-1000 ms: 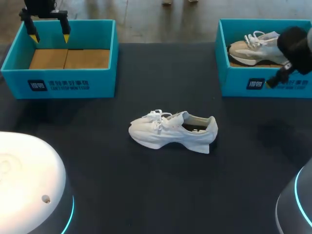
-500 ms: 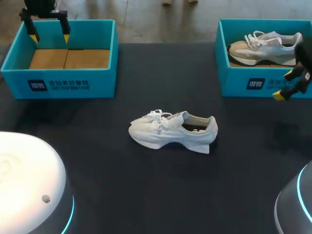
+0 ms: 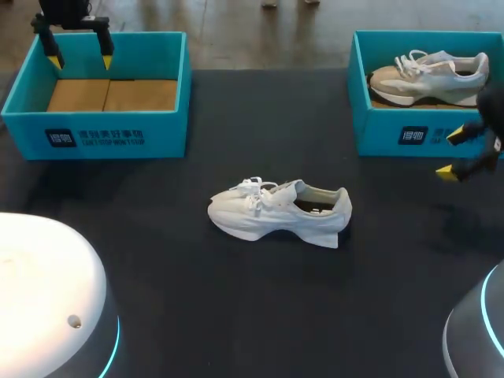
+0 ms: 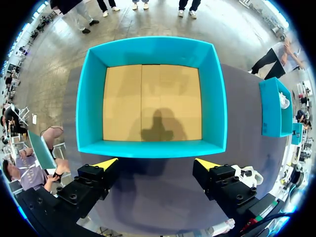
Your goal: Take the shoe out of the shoebox, open the shoe tongue, remove and reinsert the insole, then place the shoe into the shoebox
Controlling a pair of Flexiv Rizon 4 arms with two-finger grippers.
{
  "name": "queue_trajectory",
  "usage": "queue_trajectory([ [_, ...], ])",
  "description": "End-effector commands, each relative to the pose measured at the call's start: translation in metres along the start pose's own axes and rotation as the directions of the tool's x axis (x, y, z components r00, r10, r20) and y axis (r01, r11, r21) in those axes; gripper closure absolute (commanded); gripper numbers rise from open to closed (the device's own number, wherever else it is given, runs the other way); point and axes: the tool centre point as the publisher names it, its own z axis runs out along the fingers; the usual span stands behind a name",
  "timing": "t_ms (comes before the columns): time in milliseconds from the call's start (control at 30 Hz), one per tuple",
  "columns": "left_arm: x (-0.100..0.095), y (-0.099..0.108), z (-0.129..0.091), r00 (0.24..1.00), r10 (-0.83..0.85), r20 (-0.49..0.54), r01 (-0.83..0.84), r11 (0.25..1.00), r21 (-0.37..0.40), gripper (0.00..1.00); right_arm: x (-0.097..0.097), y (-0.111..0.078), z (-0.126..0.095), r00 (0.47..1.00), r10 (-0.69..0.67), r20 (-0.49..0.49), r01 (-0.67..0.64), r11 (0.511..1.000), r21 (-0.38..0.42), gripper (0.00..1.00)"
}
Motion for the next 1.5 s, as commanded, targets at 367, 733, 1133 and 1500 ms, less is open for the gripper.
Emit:
queue_trajectory([
  [367,0.0,0.0,0.0,1.0,0.0,0.0,0.0,1.0,0.0,0.0,0.006,-0.006,0.003,1.0,-0.001,0.016,0.001,1.0,-0.024,0.0],
  [733,0.0,0.0,0.0,1.0,0.0,0.0,0.0,1.0,0.0,0.0,0.042,-0.018,0.061,0.978,-0.185,-0.096,0.178,0.981,-0.075,0.0],
  [1133,0.0,0.0,0.0,1.0,0.0,0.0,0.0,1.0,0.0,0.0,0.043,-0.044,0.066,0.988,-0.153,-0.034,0.143,0.968,-0.208,0.0],
  [1500,0.0,0.0,0.0,1.0,0.0,0.0,0.0,1.0,0.0,0.0,0.042,-0.056,0.083,0.987,-0.151,-0.048,0.132,0.952,-0.275,0.0],
])
